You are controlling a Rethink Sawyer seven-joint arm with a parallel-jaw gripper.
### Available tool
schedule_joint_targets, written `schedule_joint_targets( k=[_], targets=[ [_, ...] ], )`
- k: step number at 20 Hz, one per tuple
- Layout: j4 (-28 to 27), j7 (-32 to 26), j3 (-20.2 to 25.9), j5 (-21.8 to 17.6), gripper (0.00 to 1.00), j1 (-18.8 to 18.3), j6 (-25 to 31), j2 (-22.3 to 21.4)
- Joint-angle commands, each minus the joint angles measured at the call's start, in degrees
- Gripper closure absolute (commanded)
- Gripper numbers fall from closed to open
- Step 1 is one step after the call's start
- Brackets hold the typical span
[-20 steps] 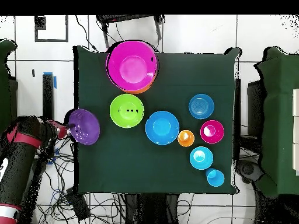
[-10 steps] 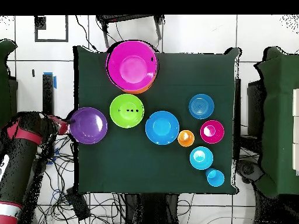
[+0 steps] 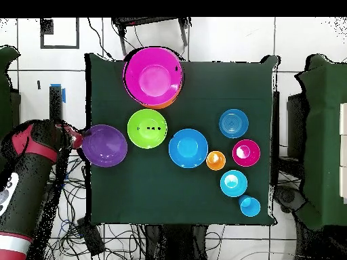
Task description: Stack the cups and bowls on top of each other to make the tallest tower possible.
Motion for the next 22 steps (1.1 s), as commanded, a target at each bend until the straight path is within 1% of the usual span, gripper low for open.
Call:
schedule_joint_targets(
  k=[1,4,8,13,17,21,22],
  targets=[
    [9.14,-9.97,8.59,-6.02,1.0,-3.26,2.53,-8.68],
    [10.17,-10.95,9.06,-7.34,1.0,-4.01,3.99,-10.74],
    [10.0,-12.2,9.45,-9.06,1.0,-5.09,7.06,-12.97],
    [9.21,-13.38,10.03,-11.28,1.0,-6.18,10.08,-14.49],
    [5.43,-14.5,10.78,-12.63,1.0,-8.06,15.23,-14.31],
    [2.59,-15.36,10.76,-14.22,1.0,-8.71,20.2,-14.8],
    [2.72,-15.5,10.75,-14.78,1.0,-8.44,20.79,-15.25]
  ],
)
